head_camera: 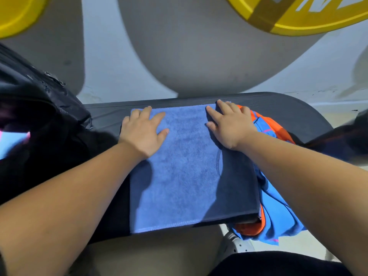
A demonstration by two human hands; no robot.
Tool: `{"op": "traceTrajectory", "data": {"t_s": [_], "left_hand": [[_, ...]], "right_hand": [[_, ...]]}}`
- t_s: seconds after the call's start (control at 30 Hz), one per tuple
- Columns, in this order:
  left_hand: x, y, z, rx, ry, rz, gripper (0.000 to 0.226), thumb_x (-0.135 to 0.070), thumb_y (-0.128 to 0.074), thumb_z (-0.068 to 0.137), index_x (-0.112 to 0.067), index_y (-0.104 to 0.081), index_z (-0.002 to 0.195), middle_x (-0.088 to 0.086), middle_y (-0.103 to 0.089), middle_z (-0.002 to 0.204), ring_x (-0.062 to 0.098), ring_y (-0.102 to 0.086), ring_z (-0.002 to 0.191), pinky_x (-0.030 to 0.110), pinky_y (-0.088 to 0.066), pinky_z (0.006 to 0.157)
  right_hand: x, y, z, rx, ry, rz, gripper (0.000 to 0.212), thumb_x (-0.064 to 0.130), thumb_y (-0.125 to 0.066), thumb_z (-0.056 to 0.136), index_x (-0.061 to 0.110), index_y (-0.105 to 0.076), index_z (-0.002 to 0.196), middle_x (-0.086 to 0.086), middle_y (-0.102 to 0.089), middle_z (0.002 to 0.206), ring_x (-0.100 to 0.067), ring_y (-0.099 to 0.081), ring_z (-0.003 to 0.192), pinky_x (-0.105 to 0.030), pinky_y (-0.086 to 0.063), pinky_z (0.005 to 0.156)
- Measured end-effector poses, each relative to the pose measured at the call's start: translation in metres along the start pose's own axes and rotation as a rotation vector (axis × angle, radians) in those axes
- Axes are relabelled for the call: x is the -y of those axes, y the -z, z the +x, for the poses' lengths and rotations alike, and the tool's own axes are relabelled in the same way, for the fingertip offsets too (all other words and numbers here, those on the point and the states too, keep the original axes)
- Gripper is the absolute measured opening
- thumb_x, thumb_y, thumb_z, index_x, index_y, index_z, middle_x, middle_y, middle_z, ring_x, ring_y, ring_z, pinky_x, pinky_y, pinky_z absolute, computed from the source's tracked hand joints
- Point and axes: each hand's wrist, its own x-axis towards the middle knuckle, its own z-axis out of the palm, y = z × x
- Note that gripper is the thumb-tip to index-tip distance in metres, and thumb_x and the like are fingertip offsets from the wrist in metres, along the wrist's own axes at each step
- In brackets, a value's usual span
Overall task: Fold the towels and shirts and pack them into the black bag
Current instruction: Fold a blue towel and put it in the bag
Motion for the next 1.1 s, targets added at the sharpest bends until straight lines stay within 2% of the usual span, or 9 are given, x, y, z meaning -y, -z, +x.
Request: {"op": "traceTrajectory", "data": {"t_s": [0.07, 0.17, 0.33, 0.5, 0.67, 0.77, 0.87, 0.97, 1.1], "left_hand": [[0.006, 0.007, 0.011, -0.063, 0.015, -0.017, 0.047, -0.042, -0.047, 0.096, -0.024, -0.048, 0.138, 0.008, -0.05, 0.136, 0.035, -0.043, 0.12, 0.048, -0.041, 0.097], [0.015, 0.015, 0.028, -0.058, 0.078, -0.012, 0.035, -0.026, -0.051, 0.093, -0.017, -0.055, 0.126, 0.01, -0.055, 0.121, 0.036, -0.046, 0.112, 0.045, -0.04, 0.089], [0.03, 0.022, 0.045, -0.015, 0.102, -0.11, 0.02, -0.01, -0.051, 0.086, -0.014, -0.059, 0.104, 0.012, -0.053, 0.104, 0.038, -0.05, 0.101, 0.046, -0.046, 0.083], [0.043, 0.026, 0.057, -0.007, 0.239, -0.273, 0.015, -0.023, -0.068, 0.084, -0.015, -0.056, 0.089, 0.008, -0.056, 0.094, 0.036, -0.055, 0.095, 0.037, -0.046, 0.076], [0.046, 0.037, 0.062, 0.11, 0.342, -0.293, 0.032, -0.037, -0.075, 0.083, -0.012, -0.058, 0.091, 0.007, -0.064, 0.093, 0.031, -0.058, 0.094, 0.035, -0.047, 0.074], [0.045, 0.033, 0.058, 0.066, 0.421, -0.485, 0.016, -0.017, -0.075, 0.082, -0.013, -0.062, 0.091, -0.001, -0.061, 0.083, 0.024, -0.057, 0.085, 0.028, -0.039, 0.066], [0.046, 0.031, 0.057, 0.003, 0.476, -0.591, 0.02, -0.003, -0.067, 0.08, -0.018, -0.063, 0.094, -0.001, -0.062, 0.091, 0.023, -0.058, 0.084, 0.025, -0.041, 0.066], [0.047, 0.034, 0.06, 0.04, 0.487, -0.538, 0.018, -0.001, -0.066, 0.079, -0.016, -0.062, 0.089, 0.0, -0.061, 0.087, 0.024, -0.055, 0.08, 0.032, -0.05, 0.07], [0.05, 0.042, 0.063, 0.098, 0.415, -0.3, 0.002, -0.003, -0.063, 0.078, -0.003, -0.065, 0.077, 0.007, -0.069, 0.08, 0.029, -0.061, 0.073, 0.035, -0.056, 0.068]], "right_hand": [[-0.006, 0.008, 0.015, -0.114, -0.012, 0.02, 0.039, 0.036, -0.039, 0.101, 0.035, -0.05, 0.138, -0.003, -0.052, 0.136, -0.032, -0.043, 0.124, -0.044, -0.032, 0.097], [-0.019, 0.016, 0.036, -0.157, -0.074, 0.037, 0.03, 0.024, -0.048, 0.095, 0.028, -0.064, 0.119, -0.002, -0.06, 0.109, -0.032, -0.048, 0.106, -0.041, -0.034, 0.088], [-0.038, 0.022, 0.047, -0.154, -0.131, 0.162, 0.023, 0.04, -0.066, 0.085, 0.03, -0.071, 0.105, -0.002, -0.068, 0.107, -0.033, -0.052, 0.106, -0.038, -0.041, 0.086], [-0.05, 0.016, 0.046, -0.157, -0.28, 0.395, 0.033, 0.049, -0.075, 0.076, 0.03, -0.07, 0.103, 0.0, -0.07, 0.106, -0.031, -0.057, 0.109, -0.037, -0.046, 0.089], [-0.05, 0.016, 0.047, -0.132, -0.314, 0.494, 0.03, 0.04, -0.078, 0.075, 0.024, -0.072, 0.099, 0.001, -0.07, 0.096, -0.027, -0.063, 0.1, -0.034, -0.051, 0.084], [-0.048, 0.016, 0.045, -0.129, -0.322, 0.632, 0.027, 0.025, -0.078, 0.075, 0.027, -0.073, 0.102, 0.008, -0.066, 0.087, -0.021, -0.065, 0.096, -0.028, -0.049, 0.084], [-0.048, 0.016, 0.044, -0.166, -0.337, 0.745, 0.031, 0.018, -0.077, 0.075, 0.022, -0.074, 0.106, 0.007, -0.069, 0.088, -0.016, -0.067, 0.093, -0.023, -0.047, 0.081], [-0.051, 0.017, 0.042, -0.183, -0.327, 0.811, 0.03, 0.019, -0.079, 0.078, 0.018, -0.076, 0.108, 0.006, -0.071, 0.088, -0.009, -0.065, 0.087, -0.019, -0.044, 0.078], [-0.055, 0.027, 0.041, -0.124, -0.242, 0.672, 0.015, 0.018, -0.076, 0.081, 0.018, -0.078, 0.096, 0.007, -0.067, 0.085, -0.012, -0.062, 0.086, -0.02, -0.04, 0.078]]}}
